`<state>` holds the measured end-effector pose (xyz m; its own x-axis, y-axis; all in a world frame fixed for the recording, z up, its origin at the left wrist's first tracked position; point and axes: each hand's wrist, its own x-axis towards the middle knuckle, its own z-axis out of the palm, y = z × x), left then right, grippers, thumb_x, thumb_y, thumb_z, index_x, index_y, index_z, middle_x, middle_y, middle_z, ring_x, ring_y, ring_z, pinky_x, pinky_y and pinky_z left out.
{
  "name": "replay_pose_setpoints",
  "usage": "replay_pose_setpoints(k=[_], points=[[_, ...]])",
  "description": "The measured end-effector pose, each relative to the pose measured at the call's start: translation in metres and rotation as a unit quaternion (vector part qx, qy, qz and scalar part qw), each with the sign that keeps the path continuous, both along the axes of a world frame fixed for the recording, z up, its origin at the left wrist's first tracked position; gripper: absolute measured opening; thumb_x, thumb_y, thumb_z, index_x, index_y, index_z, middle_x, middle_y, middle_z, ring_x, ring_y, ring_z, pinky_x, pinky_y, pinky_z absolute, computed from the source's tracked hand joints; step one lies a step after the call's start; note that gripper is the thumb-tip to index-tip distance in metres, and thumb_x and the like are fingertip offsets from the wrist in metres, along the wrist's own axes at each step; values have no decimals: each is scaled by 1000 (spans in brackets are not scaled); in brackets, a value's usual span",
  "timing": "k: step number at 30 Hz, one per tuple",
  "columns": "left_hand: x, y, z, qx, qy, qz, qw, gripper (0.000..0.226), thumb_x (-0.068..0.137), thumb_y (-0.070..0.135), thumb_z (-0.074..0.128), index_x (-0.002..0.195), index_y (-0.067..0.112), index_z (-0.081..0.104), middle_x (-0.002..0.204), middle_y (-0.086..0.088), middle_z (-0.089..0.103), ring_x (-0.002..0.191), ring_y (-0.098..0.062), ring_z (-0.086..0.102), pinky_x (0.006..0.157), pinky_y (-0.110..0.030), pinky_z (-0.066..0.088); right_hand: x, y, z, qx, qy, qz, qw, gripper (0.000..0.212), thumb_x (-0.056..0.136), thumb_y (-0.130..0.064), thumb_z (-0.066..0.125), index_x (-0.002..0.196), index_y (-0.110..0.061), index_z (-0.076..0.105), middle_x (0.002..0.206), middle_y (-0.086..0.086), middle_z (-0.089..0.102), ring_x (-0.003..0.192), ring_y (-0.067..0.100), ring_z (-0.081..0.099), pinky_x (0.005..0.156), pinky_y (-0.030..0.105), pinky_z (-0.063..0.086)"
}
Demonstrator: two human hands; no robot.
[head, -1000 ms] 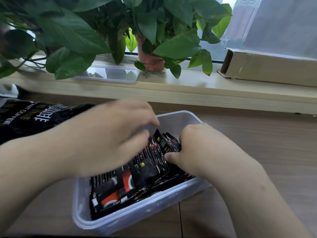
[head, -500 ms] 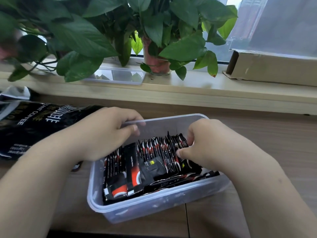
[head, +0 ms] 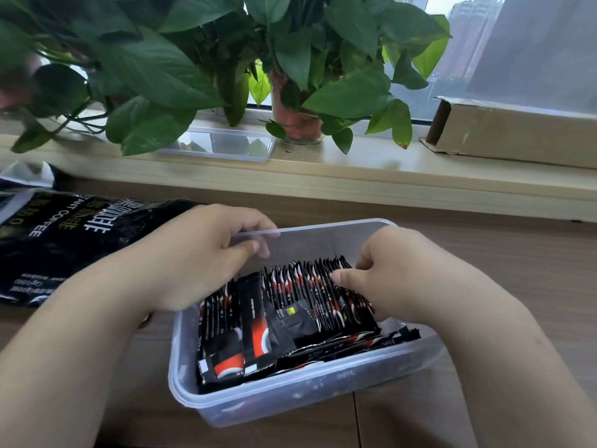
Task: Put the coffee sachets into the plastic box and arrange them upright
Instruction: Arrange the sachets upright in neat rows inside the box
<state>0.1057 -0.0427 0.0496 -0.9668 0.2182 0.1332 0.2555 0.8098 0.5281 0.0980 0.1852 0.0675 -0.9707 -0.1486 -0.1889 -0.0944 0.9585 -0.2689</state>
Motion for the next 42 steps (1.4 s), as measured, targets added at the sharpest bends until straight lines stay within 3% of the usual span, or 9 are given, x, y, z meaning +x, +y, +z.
replay_pose_setpoints(k=[5,9,15,19,22,30,34,37,42], points=[[-1,-4,-1,18,7,-8,1000,26,98,22,53,96,42,69,88,9,76,71,-29,69,70,-45,59,2,3,0,-8,-4,13,1000,22,92,-28,65,83,-13,78,71,1,77,74,14,75,73,32,61],[6,-2,-4,116,75,32,990,22,96,21,61,100,39,73,94,25,74,88,3,67,80,-24,50,3,5,-2,1,25,-10,1000,21,91,-27,64,92,-8,74,79,9,76,79,26,75,74,37,62],[37,-9,13,69,207,-62,974,34,81,-5,75,92,26,79,98,16,75,97,-6,70,85,-22,54,10,13,10,-47,71,37,996,17,88,-30,70,104,-24,74,84,-10,72,75,7,68,77,27,58],[42,-5,18,-9,110,-130,985,47,77,-4,69,96,37,80,107,26,73,105,7,66,92,-12,48,14,17,15,-104,79,122,984,25,84,-26,75,106,-36,74,82,-20,73,76,-9,66,71,7,51],[40,-5,16,-69,11,-120,990,71,69,8,48,111,64,63,119,36,65,114,7,62,103,-24,48,23,7,15,-149,69,175,971,20,81,-27,78,99,-35,77,82,-20,73,77,-11,65,71,8,50],[35,2,24,-155,-25,-144,977,41,73,34,81,107,54,71,104,29,65,105,5,56,97,-26,46,34,-21,10,-69,11,227,971,45,66,-58,80,108,-40,74,85,-18,60,74,-6,53,60,12,38],[34,3,21,-151,-13,-151,977,33,77,32,82,102,51,73,100,27,58,103,7,49,96,-21,40,33,-22,10,-59,-6,221,973,31,70,-52,81,97,-38,75,86,-14,63,72,2,56,58,15,43],[34,2,20,-152,-10,-148,977,23,75,35,81,91,45,69,102,27,59,102,6,52,95,-26,43,34,-22,11,-90,-24,212,973,19,72,-42,83,85,-32,74,66,-25,62,61,-4,55,51,11,41],[40,1,27,-79,18,-110,991,22,76,22,80,85,38,67,85,28,70,82,6,63,72,-21,50,30,-17,18,-170,-44,197,965,10,77,-24,81,82,-25,72,56,-22,64,48,-4,56,48,8,40]])
